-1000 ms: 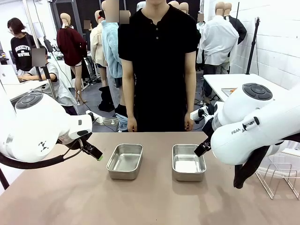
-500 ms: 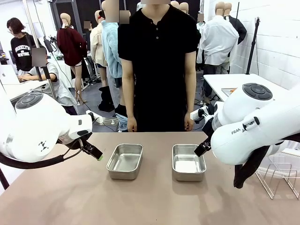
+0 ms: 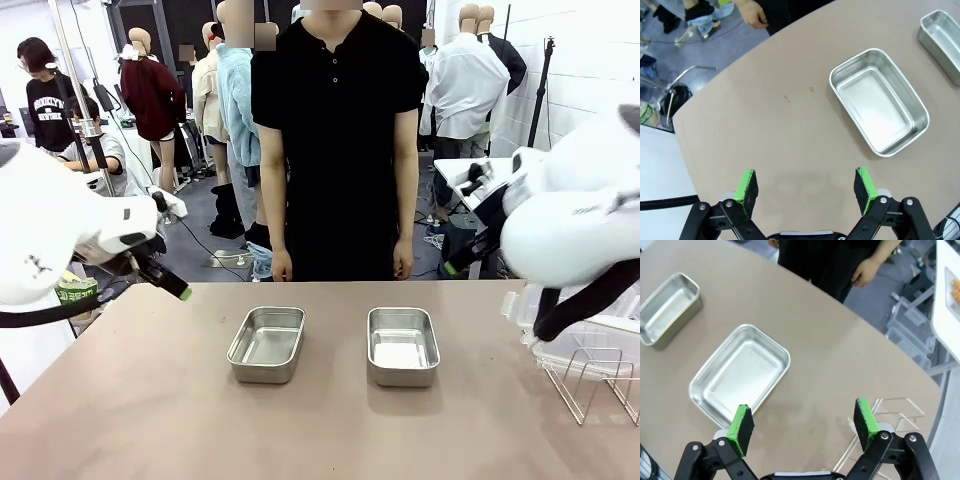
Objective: Place the bread in airtight containers.
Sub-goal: Lift both Airtight Container.
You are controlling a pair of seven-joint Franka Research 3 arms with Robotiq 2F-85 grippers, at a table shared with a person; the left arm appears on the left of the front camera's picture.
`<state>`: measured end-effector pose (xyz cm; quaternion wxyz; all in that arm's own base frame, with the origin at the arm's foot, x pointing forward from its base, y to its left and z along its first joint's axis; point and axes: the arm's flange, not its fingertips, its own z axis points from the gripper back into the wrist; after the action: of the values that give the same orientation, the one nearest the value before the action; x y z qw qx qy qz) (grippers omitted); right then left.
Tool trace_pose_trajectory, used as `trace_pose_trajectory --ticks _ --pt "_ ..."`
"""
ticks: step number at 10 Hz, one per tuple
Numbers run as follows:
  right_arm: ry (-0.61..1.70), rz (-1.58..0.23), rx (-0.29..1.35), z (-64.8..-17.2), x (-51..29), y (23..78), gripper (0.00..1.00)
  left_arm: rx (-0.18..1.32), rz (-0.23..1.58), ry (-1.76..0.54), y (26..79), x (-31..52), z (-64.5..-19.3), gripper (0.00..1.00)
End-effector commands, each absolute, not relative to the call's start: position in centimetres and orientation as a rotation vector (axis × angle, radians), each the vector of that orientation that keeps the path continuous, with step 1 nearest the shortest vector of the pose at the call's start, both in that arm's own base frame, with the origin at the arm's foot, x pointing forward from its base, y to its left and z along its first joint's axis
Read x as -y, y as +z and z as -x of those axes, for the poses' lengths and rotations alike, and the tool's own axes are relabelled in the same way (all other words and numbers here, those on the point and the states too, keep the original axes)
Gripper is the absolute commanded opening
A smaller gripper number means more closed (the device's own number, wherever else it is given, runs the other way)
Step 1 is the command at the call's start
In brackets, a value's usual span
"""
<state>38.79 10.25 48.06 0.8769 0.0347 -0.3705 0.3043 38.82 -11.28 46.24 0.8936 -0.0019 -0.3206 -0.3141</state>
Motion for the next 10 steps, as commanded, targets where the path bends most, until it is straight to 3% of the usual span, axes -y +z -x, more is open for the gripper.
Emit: trace_pose_trajectory --ticks 1,4,9,10 --pt "0.677 -0.201 0.796 -32.6 -5.2 47.4 1.00 0.678 0.152 -0.694 47.2 8.1 -35.6 1.00" --pt "0.655 -0.297 0.831 -31.4 -2.1 48.0 1.00 0.773 0.203 -0.687 48.3 5.4 -33.0 1.00" --pt "0.684 -0.329 0.818 -32.1 -3.0 48.5 1.00 0.754 0.233 -0.687 48.4 5.9 -33.1 1.00" --pt "0.652 -0.296 0.807 -36.0 -1.9 52.5 1.00 0.752 0.189 -0.694 51.9 6.1 -36.4 1.00"
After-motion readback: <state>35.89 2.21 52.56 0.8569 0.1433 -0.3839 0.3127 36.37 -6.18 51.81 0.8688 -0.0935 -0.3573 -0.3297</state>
